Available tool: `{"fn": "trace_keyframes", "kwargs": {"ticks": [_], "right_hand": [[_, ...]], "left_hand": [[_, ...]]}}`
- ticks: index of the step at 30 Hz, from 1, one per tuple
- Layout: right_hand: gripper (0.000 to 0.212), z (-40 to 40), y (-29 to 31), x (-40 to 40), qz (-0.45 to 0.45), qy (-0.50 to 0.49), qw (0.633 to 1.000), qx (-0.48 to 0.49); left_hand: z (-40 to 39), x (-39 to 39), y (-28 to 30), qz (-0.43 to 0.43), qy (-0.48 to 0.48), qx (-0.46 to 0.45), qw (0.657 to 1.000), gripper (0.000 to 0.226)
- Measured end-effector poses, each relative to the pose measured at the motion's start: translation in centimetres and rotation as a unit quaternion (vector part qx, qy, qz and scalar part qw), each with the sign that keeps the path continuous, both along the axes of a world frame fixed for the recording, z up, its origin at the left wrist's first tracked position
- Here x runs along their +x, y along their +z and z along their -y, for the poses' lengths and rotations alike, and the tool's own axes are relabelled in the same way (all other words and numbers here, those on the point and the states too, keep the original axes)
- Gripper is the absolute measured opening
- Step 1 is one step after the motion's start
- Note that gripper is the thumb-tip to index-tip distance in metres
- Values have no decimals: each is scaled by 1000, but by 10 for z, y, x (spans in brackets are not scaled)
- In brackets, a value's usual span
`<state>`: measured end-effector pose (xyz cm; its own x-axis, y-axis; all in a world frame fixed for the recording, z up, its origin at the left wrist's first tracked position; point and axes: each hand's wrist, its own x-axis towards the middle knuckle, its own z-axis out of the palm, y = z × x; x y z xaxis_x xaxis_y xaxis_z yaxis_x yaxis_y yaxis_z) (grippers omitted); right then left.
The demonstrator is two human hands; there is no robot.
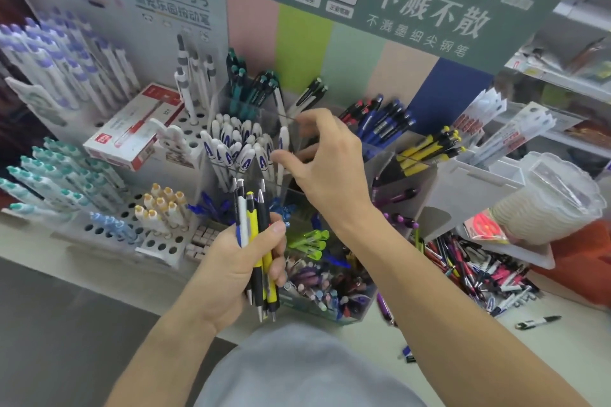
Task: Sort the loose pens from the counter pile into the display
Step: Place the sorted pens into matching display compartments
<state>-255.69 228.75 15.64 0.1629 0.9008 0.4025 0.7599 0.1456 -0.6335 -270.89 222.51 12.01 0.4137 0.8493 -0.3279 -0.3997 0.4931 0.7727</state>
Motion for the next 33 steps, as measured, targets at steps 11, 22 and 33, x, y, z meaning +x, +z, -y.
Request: {"fn": "trace_keyframes", "kwargs": {"ticks": [11,22,33], "right_hand": [[21,101,18,30,-146,126,954,-227],[43,169,-11,45,-267,-31,895,-355],[21,170,-30,35,-394,-60,865,-306]], "left_hand": [[23,18,-6,126,-139,-47,981,34],[40,56,-1,58,10,-114,992,16],[34,68,-10,0,95,-68,993,35]]}}
